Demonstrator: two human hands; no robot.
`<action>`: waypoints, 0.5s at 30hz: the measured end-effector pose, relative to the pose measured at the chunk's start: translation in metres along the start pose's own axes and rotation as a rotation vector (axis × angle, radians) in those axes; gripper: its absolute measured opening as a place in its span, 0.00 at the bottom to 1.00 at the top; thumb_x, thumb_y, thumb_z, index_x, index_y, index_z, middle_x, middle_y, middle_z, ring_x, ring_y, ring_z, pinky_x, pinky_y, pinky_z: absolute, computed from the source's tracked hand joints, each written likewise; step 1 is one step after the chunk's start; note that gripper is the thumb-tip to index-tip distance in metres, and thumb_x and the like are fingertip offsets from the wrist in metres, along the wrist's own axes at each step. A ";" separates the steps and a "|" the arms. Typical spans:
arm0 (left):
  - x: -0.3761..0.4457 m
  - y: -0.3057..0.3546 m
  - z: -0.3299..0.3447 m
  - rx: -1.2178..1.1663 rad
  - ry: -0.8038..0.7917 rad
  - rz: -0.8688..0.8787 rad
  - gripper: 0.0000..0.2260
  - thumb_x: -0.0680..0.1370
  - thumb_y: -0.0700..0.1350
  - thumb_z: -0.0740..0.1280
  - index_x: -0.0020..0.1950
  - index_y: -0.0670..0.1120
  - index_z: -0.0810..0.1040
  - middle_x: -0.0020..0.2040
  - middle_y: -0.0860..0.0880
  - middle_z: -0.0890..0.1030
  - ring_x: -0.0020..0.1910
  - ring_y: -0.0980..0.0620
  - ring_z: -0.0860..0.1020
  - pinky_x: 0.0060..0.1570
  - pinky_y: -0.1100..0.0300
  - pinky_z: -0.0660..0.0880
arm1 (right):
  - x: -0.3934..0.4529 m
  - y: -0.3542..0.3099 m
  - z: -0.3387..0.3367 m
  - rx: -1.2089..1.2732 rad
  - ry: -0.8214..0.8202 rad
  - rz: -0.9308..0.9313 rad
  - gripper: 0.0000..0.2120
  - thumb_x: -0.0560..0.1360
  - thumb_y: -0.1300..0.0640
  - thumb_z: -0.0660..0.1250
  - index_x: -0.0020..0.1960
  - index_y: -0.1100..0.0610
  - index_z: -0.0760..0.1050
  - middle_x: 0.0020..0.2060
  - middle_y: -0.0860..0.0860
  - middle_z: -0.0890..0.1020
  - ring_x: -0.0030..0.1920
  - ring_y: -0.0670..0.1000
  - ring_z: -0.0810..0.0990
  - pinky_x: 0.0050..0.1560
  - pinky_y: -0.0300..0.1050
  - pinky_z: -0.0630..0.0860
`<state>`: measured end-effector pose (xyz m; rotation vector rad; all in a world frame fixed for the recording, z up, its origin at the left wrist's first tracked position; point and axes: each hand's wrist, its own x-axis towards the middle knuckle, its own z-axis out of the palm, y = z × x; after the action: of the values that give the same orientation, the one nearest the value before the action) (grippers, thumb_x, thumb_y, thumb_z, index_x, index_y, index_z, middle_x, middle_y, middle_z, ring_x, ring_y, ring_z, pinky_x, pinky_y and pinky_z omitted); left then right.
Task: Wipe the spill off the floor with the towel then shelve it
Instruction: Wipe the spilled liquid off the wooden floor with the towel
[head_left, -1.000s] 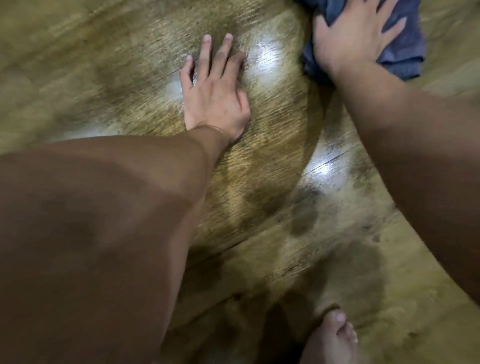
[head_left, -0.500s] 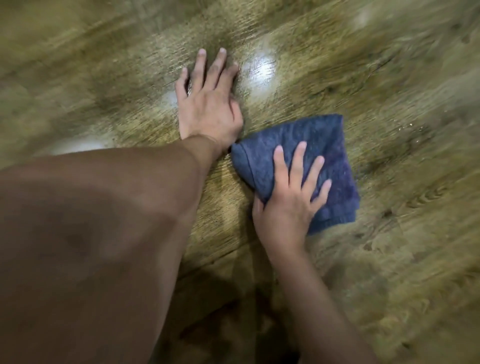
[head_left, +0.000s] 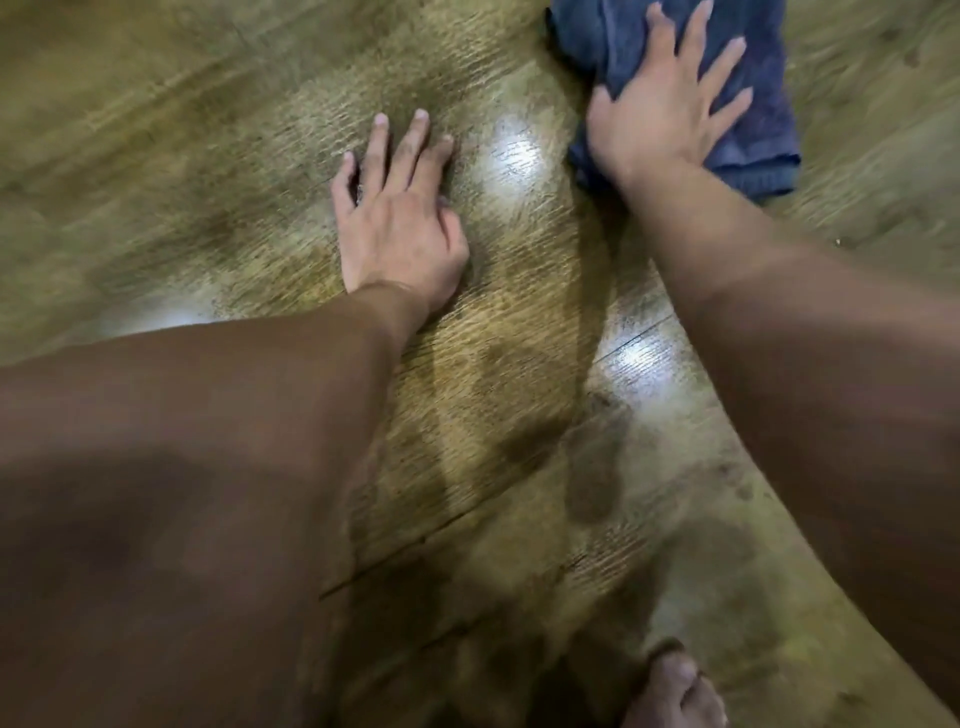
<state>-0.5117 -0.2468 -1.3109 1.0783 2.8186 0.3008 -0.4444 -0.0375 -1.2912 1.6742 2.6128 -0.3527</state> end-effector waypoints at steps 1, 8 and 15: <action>0.000 0.000 0.000 -0.002 0.001 -0.001 0.26 0.79 0.50 0.54 0.78 0.54 0.64 0.82 0.54 0.57 0.82 0.50 0.50 0.78 0.45 0.48 | 0.001 0.001 0.000 -0.008 -0.002 -0.017 0.34 0.76 0.45 0.62 0.80 0.45 0.56 0.82 0.52 0.49 0.80 0.65 0.46 0.77 0.68 0.44; 0.001 -0.001 -0.003 -0.016 0.012 -0.007 0.27 0.77 0.49 0.55 0.78 0.54 0.66 0.82 0.54 0.59 0.82 0.50 0.51 0.78 0.45 0.49 | -0.082 0.010 0.008 -0.009 0.011 -0.176 0.35 0.75 0.51 0.66 0.80 0.46 0.57 0.82 0.49 0.51 0.81 0.60 0.49 0.78 0.64 0.45; 0.002 -0.001 -0.002 0.002 0.011 -0.004 0.27 0.76 0.50 0.55 0.77 0.53 0.66 0.82 0.54 0.59 0.82 0.49 0.52 0.77 0.44 0.51 | -0.237 0.029 0.025 -0.038 -0.025 -0.172 0.44 0.67 0.52 0.72 0.80 0.48 0.59 0.82 0.50 0.53 0.81 0.59 0.51 0.78 0.64 0.48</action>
<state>-0.5141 -0.2468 -1.3095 1.0740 2.8312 0.3040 -0.3205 -0.2435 -1.2883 1.4281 2.7339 -0.3232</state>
